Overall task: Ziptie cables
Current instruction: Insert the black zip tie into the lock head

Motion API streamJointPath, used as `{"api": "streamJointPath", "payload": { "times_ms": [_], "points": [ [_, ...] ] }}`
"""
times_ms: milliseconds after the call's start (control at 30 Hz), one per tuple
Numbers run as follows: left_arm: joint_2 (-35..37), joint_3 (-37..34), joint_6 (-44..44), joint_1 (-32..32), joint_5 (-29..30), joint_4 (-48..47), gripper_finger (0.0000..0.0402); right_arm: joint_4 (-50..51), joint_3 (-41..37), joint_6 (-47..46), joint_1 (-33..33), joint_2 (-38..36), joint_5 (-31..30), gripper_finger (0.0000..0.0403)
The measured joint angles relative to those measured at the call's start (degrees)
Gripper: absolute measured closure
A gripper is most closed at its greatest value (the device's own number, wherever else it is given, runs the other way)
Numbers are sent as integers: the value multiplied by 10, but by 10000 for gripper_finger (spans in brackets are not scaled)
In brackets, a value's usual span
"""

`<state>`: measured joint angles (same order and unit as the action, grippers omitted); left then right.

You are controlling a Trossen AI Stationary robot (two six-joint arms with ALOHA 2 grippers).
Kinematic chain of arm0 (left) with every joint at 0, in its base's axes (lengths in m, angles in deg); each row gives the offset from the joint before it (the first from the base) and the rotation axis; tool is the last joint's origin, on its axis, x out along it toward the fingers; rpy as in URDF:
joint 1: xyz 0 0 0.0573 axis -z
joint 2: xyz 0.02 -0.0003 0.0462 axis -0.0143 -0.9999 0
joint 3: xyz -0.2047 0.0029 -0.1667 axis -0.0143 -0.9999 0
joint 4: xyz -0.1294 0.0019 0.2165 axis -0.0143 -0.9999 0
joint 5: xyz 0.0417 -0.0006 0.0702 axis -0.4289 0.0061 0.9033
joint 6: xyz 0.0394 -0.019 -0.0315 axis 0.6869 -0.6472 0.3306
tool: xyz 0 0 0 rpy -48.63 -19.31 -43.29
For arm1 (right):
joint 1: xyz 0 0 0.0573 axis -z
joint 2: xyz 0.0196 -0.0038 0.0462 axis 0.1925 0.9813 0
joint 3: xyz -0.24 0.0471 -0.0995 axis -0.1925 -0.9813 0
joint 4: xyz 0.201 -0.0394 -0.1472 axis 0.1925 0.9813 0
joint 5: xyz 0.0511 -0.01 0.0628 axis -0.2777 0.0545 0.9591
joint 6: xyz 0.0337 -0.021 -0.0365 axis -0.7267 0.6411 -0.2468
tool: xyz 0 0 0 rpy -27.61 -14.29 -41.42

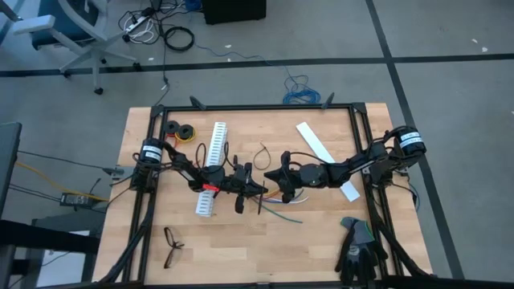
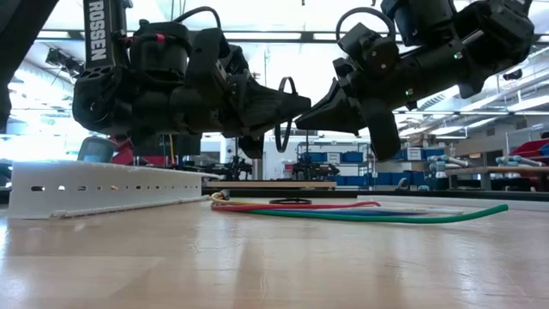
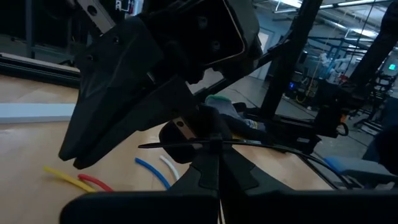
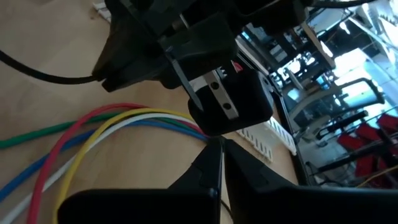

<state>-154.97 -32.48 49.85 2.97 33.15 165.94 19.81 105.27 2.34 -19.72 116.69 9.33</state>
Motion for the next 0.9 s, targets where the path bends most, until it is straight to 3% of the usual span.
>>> {"api": "streamJointPath", "payload": {
  "times_ms": [533,700,900],
  "points": [
    [0,0,31,0,0,-2,401,11,0,3,-14,0,-13,399],
    [0,0,31,0,0,-2,401,25,0,51,-54,0,-88,399],
    [0,0,1,0,-4,-2,401,36,0,159,-89,0,-69,380]
  ]
}}
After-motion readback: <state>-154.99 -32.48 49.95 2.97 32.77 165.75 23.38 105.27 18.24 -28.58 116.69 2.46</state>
